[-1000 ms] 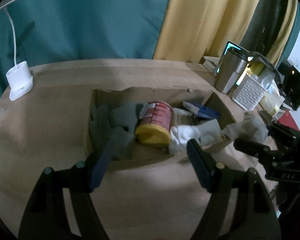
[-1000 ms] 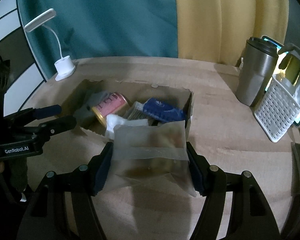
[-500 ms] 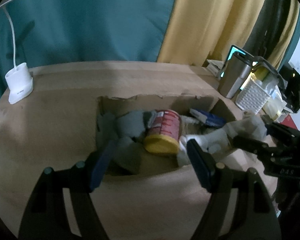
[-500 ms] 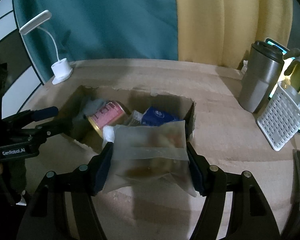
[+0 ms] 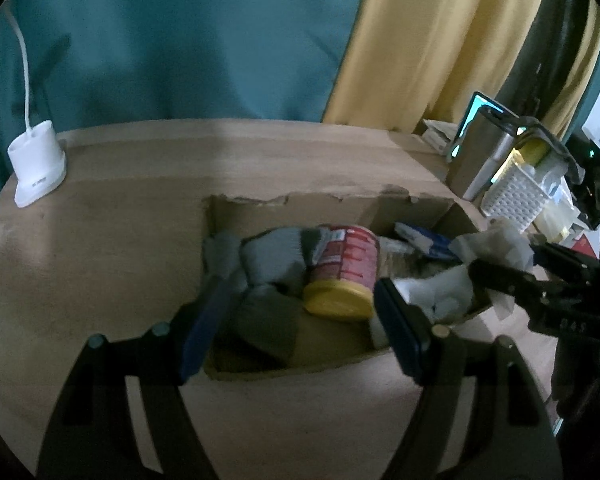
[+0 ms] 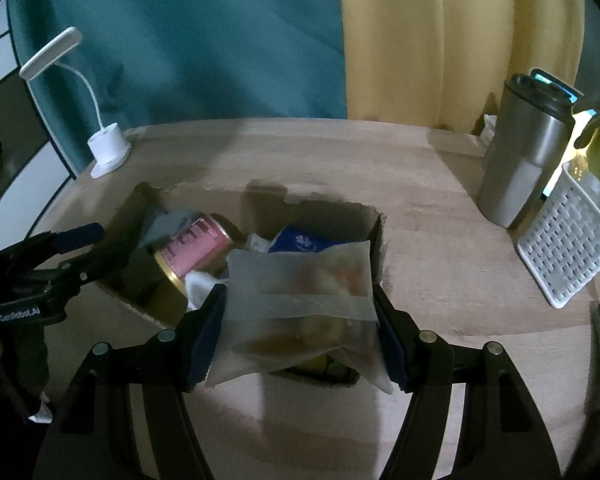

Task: Organize objects
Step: 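Lower the plastic bag into the box with the right gripper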

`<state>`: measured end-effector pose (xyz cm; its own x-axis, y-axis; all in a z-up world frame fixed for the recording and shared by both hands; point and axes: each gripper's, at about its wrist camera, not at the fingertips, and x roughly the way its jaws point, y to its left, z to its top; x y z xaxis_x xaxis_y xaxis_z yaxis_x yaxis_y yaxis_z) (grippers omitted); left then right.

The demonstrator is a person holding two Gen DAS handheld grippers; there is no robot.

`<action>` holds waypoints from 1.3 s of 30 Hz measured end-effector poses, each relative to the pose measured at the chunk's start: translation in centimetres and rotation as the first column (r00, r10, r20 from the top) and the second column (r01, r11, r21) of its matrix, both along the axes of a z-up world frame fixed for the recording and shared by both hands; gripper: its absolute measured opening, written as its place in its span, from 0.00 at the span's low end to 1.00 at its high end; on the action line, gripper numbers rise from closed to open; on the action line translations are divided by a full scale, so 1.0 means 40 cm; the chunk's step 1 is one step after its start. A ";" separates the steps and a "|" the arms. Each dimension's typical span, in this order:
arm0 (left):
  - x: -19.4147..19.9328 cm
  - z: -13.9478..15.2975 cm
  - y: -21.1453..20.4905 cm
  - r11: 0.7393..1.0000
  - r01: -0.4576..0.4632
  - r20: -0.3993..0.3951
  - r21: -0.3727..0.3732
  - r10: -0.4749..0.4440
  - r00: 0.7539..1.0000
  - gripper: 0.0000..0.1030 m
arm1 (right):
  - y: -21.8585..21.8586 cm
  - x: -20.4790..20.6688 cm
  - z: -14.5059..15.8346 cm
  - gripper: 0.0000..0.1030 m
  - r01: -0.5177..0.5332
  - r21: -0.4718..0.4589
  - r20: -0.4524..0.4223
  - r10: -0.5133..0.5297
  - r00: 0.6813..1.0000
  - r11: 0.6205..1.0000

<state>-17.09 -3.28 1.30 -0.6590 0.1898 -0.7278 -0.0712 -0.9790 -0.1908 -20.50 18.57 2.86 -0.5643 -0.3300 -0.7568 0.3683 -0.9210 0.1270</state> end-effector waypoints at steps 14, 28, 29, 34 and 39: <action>-0.013 -0.014 0.006 1.000 0.001 0.020 -0.001 -0.001 1.000 0.74 | -0.010 -0.025 -0.022 0.74 -0.018 -0.012 0.016 0.018 1.000 1.000; 0.009 -0.004 0.009 1.000 0.012 0.012 -0.004 -0.012 1.000 0.74 | -0.007 -0.006 -0.019 0.79 -0.026 -0.026 0.016 0.027 1.000 0.999; 0.011 -0.003 0.009 1.000 0.013 0.010 -0.004 -0.012 1.000 0.74 | -0.006 -0.002 -0.018 0.79 -0.026 -0.026 0.014 0.026 1.000 0.999; 0.020 0.005 0.015 1.000 0.017 0.006 -0.005 -0.017 1.000 0.74 | 0.001 0.013 -0.004 0.80 -0.017 -0.033 -0.013 0.016 1.000 0.999; 0.024 0.010 0.020 1.000 0.019 0.001 -0.008 -0.019 1.000 0.74 | 0.013 0.019 0.011 0.84 -0.001 -0.038 -0.034 -0.001 0.999 0.999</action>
<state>-16.12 -2.50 1.72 -0.6548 0.1966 -0.7298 -0.0898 -0.9790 -0.1832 -19.72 19.09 3.29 -0.5896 -0.3583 -0.7239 0.3730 -0.9157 0.1494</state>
